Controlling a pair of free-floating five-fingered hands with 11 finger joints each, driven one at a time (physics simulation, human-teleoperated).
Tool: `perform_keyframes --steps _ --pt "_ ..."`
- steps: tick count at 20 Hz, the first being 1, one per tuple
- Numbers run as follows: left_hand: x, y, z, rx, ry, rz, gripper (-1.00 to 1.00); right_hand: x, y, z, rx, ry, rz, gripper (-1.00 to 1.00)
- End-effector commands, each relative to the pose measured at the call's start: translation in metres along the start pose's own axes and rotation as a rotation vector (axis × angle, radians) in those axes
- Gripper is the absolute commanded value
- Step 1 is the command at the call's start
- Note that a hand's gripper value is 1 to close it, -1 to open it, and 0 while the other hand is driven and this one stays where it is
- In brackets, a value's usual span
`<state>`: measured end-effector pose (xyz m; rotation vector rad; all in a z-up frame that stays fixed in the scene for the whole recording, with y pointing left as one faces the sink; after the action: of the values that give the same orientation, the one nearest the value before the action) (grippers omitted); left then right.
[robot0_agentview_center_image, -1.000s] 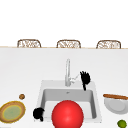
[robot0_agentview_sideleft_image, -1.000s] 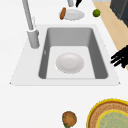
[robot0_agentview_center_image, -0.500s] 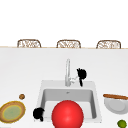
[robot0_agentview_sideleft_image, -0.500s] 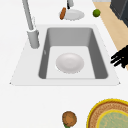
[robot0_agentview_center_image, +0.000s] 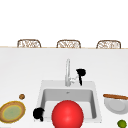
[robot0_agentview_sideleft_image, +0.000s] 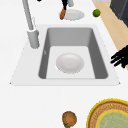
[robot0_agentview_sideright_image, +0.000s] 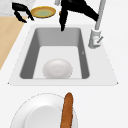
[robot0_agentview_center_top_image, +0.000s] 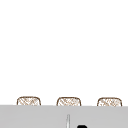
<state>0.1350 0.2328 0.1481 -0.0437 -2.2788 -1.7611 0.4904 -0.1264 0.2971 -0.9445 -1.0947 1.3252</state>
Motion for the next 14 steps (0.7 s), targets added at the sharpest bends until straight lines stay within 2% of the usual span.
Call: perform_keyframes --steps 1,8,10,14 --pt "0.0 0.0 0.0 0.0 0.0 0.0 0.0 0.001 -0.004 -0.015 0.125 0.014 0.022 -1.0" --pt "0.0 0.0 0.0 0.0 0.0 0.0 0.0 0.005 -0.011 -0.044 0.309 0.02 0.016 -1.0" --pt "0.0 0.0 0.0 0.0 0.0 0.0 0.0 0.007 -0.005 -0.056 0.346 0.038 0.061 -1.0" --pt "0.0 0.0 0.0 0.0 0.0 0.0 0.0 0.007 0.0 -0.079 0.41 0.046 0.067 -1.0"
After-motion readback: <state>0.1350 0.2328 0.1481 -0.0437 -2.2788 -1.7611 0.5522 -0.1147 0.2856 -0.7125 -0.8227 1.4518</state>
